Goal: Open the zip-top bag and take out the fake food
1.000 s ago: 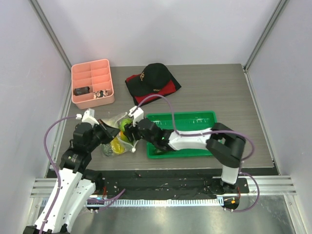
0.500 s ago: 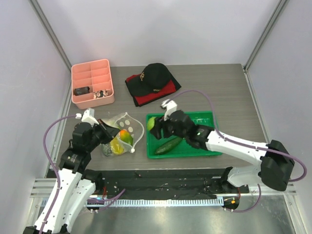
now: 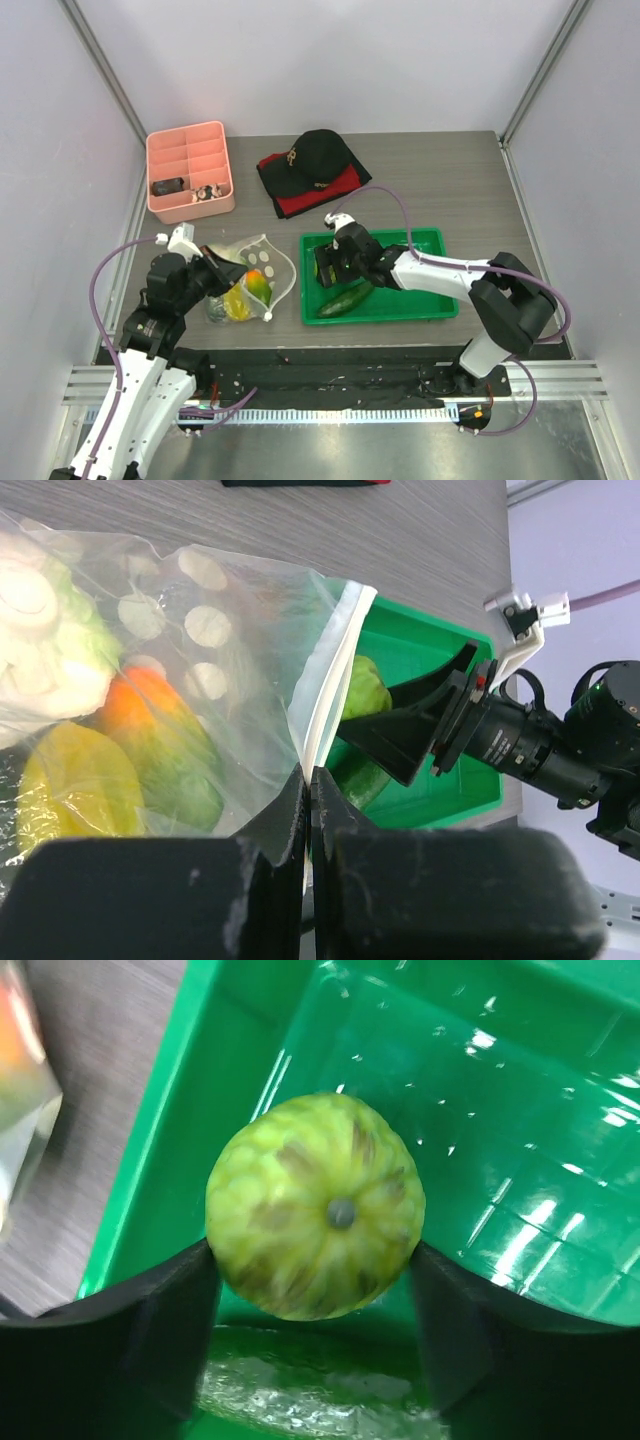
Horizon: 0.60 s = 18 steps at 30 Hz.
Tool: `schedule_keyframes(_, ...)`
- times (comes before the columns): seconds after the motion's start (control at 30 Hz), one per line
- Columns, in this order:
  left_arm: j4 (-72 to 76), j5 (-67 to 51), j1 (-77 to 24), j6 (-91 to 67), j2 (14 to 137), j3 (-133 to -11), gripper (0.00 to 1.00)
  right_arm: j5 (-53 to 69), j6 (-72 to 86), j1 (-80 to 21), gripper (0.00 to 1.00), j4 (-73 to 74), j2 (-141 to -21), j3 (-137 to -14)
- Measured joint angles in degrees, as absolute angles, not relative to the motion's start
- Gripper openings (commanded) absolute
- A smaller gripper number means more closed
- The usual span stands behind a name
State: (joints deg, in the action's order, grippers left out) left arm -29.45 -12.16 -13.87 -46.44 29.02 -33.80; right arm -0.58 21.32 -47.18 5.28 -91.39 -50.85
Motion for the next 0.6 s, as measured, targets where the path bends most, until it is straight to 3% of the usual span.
schedule_keyframes(0.1, -29.41, -13.1, -13.87, -46.46, 29.02, -33.8, 0.0, -3.18, 21.04, -47.4, 0.99, 6.83, -91.22, -51.18)
schedule_keyframes(0.3, -28.82, -15.53, -13.87, -46.41, 29.02, -33.82, 0.0, -14.06, 19.44, -51.77, 1.0, 18.04, -89.65, -57.45)
schedule_keyframes(0.4, -28.53, -16.12, -13.87, -46.28, 28.99, -33.85, 0.0, -15.4, 19.2, -56.25, 0.87, 19.86, -88.71, -62.67)
schedule_keyframes(0.53, -28.47, -16.34, -13.87, -46.28, 29.02, -33.82, 0.0, -9.23, 21.76, -60.8, 0.54, 14.85, -88.66, -67.44)
schedule_keyframes(0.6, -28.12, -16.53, -13.87, -46.28, 29.15, -33.82, 0.0, -5.54, 23.77, -61.39, 0.52, 11.7, -89.78, -68.25)
